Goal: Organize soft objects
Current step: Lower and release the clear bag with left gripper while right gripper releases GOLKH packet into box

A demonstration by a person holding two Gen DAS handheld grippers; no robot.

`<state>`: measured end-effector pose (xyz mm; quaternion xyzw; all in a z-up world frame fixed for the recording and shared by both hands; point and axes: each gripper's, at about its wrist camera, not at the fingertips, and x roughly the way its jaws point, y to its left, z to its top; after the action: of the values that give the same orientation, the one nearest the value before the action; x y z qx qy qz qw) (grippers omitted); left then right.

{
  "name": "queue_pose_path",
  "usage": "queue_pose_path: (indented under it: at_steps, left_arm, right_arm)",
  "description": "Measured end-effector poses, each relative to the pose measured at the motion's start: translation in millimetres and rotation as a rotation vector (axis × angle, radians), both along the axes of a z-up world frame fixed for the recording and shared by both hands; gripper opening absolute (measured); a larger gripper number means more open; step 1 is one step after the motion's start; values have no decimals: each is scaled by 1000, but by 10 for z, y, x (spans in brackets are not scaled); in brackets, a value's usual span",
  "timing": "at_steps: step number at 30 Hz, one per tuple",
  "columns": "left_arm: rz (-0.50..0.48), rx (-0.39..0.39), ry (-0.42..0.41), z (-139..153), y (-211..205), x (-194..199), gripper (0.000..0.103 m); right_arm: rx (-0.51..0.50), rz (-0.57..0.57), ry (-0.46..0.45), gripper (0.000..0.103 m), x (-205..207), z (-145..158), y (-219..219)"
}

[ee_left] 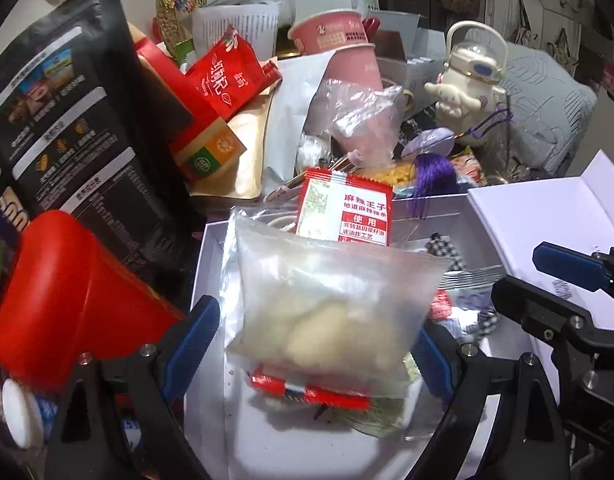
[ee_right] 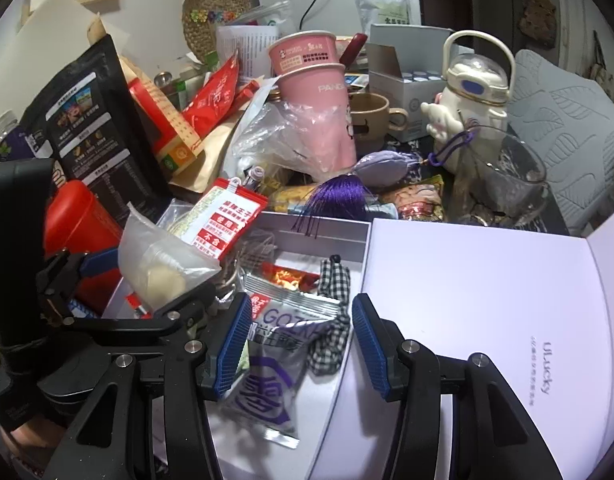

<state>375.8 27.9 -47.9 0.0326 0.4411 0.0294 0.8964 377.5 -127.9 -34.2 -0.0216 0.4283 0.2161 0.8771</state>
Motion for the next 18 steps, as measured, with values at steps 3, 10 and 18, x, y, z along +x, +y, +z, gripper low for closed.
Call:
queue_pose_path:
  at_steps: [3, 10, 18]
  left_arm:
    - [-7, -18, -4, 34, -13, -62, 91]
    - [-34, -10, -16, 58, -107, -214, 91]
    - [-45, -43, -34, 109, -122, -375, 91]
  right_arm:
    - [11, -9, -13, 52, -64, 52, -43]
    - [18, -24, -14, 52, -198, 72, -156]
    - [26, -24, 1, 52, -359, 60, -239]
